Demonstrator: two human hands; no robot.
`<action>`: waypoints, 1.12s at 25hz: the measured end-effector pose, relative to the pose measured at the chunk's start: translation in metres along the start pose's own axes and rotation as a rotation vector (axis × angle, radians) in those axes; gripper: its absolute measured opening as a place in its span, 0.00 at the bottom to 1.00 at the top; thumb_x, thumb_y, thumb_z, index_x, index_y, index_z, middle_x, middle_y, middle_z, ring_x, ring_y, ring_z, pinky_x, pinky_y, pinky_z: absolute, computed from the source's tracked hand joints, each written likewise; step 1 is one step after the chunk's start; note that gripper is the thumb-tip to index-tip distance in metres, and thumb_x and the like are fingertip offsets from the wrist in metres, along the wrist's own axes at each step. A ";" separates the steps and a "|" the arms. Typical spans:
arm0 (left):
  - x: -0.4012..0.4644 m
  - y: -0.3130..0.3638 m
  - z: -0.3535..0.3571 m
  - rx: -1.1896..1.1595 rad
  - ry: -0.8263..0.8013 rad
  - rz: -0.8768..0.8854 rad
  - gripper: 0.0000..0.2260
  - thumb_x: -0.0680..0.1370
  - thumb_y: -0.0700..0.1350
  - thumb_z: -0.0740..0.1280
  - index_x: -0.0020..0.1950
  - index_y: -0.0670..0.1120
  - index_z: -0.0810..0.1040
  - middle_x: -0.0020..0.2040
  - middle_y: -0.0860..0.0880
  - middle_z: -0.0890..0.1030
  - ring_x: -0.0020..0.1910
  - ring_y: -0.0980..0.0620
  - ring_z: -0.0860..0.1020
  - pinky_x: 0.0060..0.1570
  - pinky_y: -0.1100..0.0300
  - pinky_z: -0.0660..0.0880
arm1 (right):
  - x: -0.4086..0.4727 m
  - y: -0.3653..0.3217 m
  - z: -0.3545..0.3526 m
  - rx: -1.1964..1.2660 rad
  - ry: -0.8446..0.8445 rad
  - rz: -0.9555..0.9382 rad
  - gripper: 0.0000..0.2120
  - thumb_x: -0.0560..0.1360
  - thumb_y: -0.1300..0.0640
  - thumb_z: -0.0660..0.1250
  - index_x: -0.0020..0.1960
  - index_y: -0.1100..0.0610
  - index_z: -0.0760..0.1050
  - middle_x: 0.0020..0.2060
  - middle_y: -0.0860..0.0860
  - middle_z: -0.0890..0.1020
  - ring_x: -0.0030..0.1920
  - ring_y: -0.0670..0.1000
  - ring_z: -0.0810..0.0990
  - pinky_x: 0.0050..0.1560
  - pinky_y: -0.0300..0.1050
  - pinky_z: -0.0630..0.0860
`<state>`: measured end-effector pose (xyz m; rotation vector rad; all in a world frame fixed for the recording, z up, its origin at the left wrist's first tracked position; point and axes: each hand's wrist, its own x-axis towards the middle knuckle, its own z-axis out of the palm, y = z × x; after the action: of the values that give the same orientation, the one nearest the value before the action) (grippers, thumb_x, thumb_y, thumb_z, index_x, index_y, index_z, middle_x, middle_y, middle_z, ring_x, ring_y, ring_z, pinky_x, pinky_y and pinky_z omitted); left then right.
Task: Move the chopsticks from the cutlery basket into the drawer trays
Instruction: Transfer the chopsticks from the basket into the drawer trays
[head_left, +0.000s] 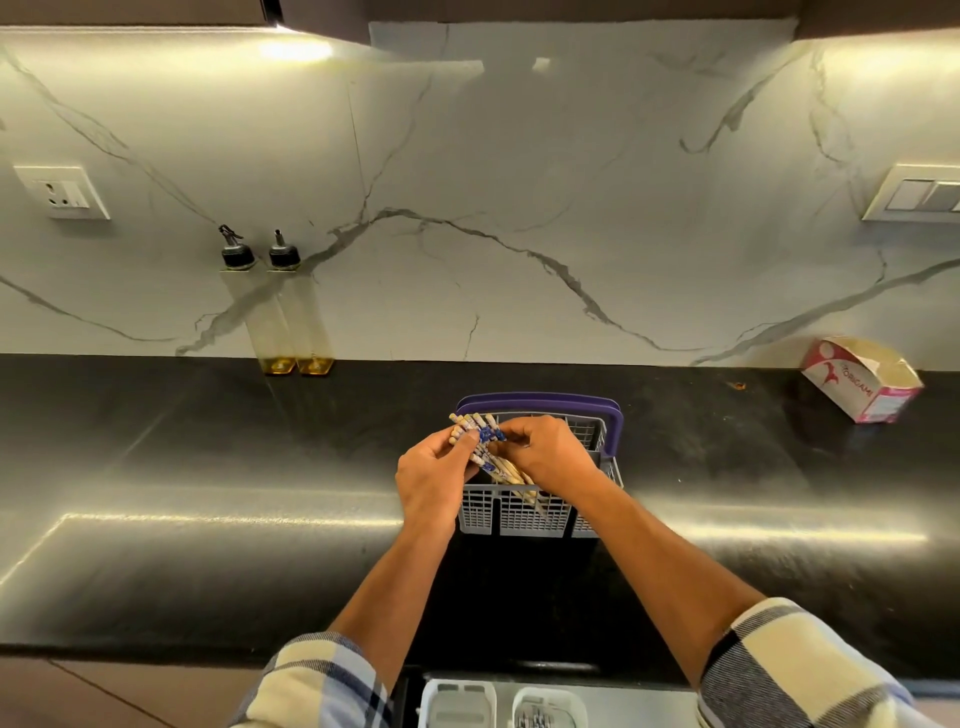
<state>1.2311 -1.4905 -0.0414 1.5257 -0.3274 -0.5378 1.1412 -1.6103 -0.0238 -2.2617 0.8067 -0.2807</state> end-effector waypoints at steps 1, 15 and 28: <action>-0.001 0.001 -0.001 -0.017 -0.010 -0.012 0.09 0.76 0.45 0.72 0.55 0.45 0.84 0.46 0.48 0.87 0.44 0.52 0.86 0.46 0.54 0.84 | 0.000 0.001 0.000 0.000 -0.004 0.000 0.11 0.78 0.51 0.68 0.58 0.52 0.81 0.45 0.46 0.84 0.43 0.45 0.80 0.41 0.37 0.74; -0.004 0.002 -0.004 0.243 0.017 0.144 0.09 0.76 0.49 0.72 0.52 0.45 0.86 0.39 0.50 0.86 0.38 0.52 0.85 0.41 0.55 0.84 | -0.008 0.005 -0.008 -0.028 0.017 0.014 0.11 0.78 0.50 0.68 0.58 0.51 0.82 0.44 0.46 0.84 0.38 0.42 0.78 0.38 0.36 0.74; -0.006 0.123 -0.033 0.066 -0.079 0.285 0.02 0.76 0.44 0.72 0.46 0.51 0.83 0.45 0.46 0.86 0.44 0.50 0.86 0.48 0.53 0.83 | -0.019 -0.049 -0.078 0.266 0.219 -0.160 0.09 0.75 0.55 0.73 0.53 0.55 0.84 0.41 0.51 0.87 0.42 0.51 0.86 0.52 0.48 0.83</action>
<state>1.2586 -1.4636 0.0807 1.4916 -0.6177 -0.3648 1.1177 -1.6143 0.0669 -2.0678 0.6537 -0.6795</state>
